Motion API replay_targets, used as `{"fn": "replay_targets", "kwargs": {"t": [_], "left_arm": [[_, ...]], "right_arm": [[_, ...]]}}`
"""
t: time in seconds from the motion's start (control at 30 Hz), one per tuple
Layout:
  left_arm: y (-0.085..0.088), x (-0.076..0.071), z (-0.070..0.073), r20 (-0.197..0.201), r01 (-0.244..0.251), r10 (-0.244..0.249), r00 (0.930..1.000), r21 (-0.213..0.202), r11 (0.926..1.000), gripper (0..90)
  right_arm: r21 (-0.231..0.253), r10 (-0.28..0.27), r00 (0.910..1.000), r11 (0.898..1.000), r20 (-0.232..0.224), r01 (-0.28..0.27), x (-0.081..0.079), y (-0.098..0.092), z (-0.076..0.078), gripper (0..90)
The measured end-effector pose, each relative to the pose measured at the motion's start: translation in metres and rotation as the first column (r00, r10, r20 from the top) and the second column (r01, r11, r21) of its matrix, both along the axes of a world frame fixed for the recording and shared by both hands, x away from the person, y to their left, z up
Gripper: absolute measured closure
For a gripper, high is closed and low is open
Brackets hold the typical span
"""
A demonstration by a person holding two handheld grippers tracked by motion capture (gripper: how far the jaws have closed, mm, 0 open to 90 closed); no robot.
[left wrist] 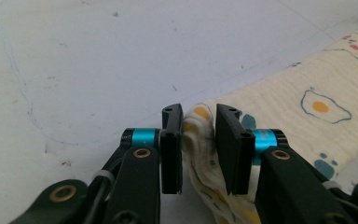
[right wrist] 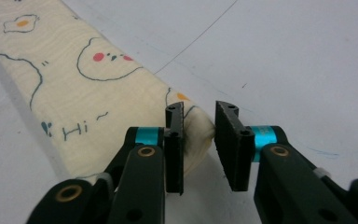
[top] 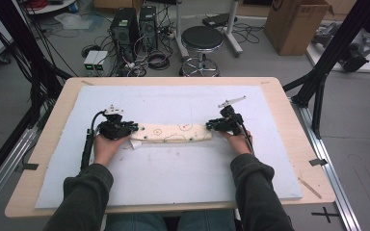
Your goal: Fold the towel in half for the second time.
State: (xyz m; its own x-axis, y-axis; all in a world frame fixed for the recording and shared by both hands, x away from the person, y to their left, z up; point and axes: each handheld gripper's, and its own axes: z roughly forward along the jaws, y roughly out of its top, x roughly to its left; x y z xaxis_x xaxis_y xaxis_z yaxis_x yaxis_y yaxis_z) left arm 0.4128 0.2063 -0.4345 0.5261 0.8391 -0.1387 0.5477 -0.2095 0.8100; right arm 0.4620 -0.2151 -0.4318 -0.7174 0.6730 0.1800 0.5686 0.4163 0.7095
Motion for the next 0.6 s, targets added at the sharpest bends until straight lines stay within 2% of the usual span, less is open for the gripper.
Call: {"fn": "replay_targets", "kwargs": {"t": [0.2, 0.3, 0.4, 0.6], "left_arm": [[0.003, -0.006, 0.009, 0.018, 0.021, -0.02, 0.9996, -0.022, 0.9995, 65.2], [0.004, -0.009, 0.013, 0.021, 0.034, -0.033, 0.9992, -0.023, 0.9992, 62.5], [0.005, -0.014, 0.018, 0.033, 0.047, -0.045, 0.9984, -0.048, 0.9977, 59.9], [0.007, -0.023, 0.026, 0.052, 0.084, -0.082, 0.9953, -0.05, 0.9952, 58.9]], "right_arm": [[0.04, -0.009, 1.0, 0.999, 0.004, 0.009, -0.005, -0.007, 0.009, 64.1], [0.045, -0.008, 0.9998, 0.999, 0.017, 0.008, -0.008, -0.007, 0.013, 61.6], [0.049, -0.01, 0.9994, 0.999, 0.032, 0.008, -0.012, -0.007, 0.018, 59.5], [0.051, -0.007, 0.9991, 0.999, 0.043, 0.005, -0.018, -0.006, 0.024, 56.4]]}}
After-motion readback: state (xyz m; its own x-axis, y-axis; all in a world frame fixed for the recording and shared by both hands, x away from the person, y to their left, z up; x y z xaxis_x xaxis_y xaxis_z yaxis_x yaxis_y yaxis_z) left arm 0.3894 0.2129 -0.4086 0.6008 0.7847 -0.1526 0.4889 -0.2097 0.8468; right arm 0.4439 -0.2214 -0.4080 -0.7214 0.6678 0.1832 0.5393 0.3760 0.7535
